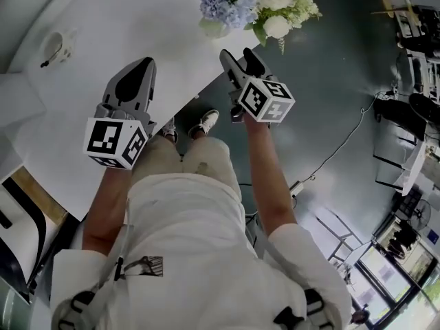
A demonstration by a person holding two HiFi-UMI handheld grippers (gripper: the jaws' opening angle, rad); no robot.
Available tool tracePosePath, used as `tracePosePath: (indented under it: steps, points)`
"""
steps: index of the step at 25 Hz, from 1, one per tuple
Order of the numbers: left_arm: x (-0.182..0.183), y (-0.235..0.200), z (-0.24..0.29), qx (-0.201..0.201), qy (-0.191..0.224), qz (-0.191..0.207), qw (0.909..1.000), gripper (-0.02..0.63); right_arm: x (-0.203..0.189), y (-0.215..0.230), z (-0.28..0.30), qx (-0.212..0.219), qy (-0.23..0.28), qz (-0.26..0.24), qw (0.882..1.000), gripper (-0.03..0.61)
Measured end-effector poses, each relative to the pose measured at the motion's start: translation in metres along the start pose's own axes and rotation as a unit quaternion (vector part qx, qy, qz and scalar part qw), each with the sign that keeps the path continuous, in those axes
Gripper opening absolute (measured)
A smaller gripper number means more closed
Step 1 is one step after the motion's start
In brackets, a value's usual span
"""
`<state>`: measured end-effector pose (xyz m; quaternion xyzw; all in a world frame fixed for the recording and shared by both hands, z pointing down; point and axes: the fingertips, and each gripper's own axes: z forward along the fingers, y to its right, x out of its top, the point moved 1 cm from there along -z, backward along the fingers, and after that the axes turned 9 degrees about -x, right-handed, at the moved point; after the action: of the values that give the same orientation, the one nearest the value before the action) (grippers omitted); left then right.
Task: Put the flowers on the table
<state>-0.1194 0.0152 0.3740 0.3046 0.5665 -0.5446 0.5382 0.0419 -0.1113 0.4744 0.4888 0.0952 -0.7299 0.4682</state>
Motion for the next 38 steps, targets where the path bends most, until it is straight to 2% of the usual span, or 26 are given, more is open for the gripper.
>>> tracePosePath:
  steps: [7, 11, 13, 17, 27, 32, 38]
  points:
    - [0.023, 0.007, -0.007, -0.012, 0.009, 0.008, 0.9999, 0.014, -0.003, 0.004, -0.038, -0.017, 0.009, 0.056, 0.998, 0.229]
    - [0.034, 0.010, -0.007, -0.020, 0.014, 0.016, 0.9996, 0.013, -0.007, 0.014, -0.060, -0.037, 0.021, 0.099, 0.994, 0.125]
    - [0.039, 0.012, -0.007, -0.023, 0.015, 0.020, 0.9994, 0.012, -0.006, 0.020, -0.071, -0.047, 0.030, 0.118, 0.991, 0.055]
    - [0.051, 0.015, -0.007, -0.025, 0.020, 0.030, 0.9991, 0.012, 0.005, 0.035, -0.090, -0.058, 0.051, 0.144, 0.987, 0.009]
    - [0.093, 0.037, 0.001, -0.026, 0.051, 0.054, 0.9969, 0.012, 0.072, 0.037, -0.130, -0.021, 0.094, 0.097, 0.991, 0.009]
    - [0.124, 0.052, 0.003, -0.023, 0.076, 0.077, 0.9938, 0.013, 0.118, 0.043, -0.160, -0.024, 0.140, 0.062, 0.988, 0.009]
    - [0.154, 0.057, 0.000, -0.010, 0.100, 0.091, 0.9908, 0.012, 0.176, 0.046, -0.193, -0.029, 0.200, 0.001, 0.979, 0.009]
